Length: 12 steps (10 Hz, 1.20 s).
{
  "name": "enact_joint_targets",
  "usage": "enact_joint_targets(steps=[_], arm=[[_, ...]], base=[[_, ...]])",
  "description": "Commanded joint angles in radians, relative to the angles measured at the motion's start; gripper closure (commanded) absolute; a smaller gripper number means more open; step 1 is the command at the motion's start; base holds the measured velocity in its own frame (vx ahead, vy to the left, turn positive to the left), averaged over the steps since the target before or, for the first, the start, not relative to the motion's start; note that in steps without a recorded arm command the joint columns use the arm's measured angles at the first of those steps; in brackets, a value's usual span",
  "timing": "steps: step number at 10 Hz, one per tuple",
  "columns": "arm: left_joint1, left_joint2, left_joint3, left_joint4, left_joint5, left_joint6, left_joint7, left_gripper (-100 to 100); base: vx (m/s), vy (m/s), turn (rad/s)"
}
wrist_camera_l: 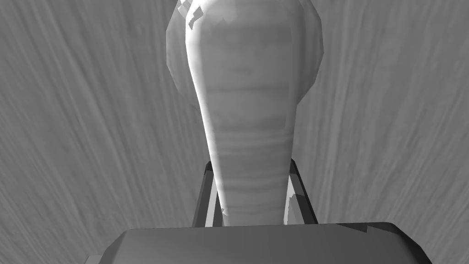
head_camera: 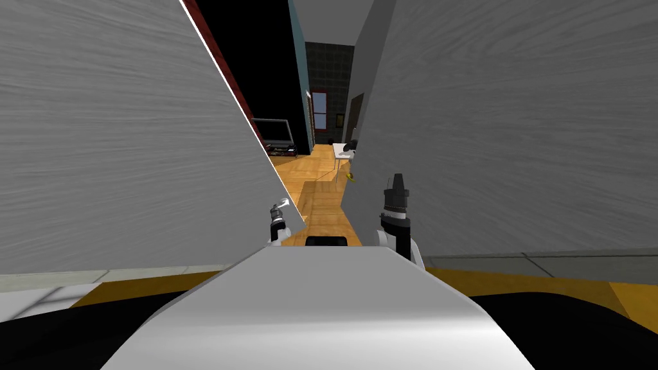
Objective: Push the door open
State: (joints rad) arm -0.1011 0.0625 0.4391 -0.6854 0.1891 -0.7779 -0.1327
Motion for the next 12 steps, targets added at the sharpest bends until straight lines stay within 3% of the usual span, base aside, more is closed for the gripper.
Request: enact_joint_targets(steps=[1,3,12], arm=[[-0.006,-0.012,0.008,-0.002,0.005,-0.002,-0.005,100],[0.004,0.004,0.017,0.001,0.006,-0.003,0.000,100],[-0.004,0.037,0.052,0.033,0.000,-0.011,0.022,100]], base=[[0.159,-0.048,0.071],[0.082,-0.003,0.069],[0.188,0.021,0.104]])
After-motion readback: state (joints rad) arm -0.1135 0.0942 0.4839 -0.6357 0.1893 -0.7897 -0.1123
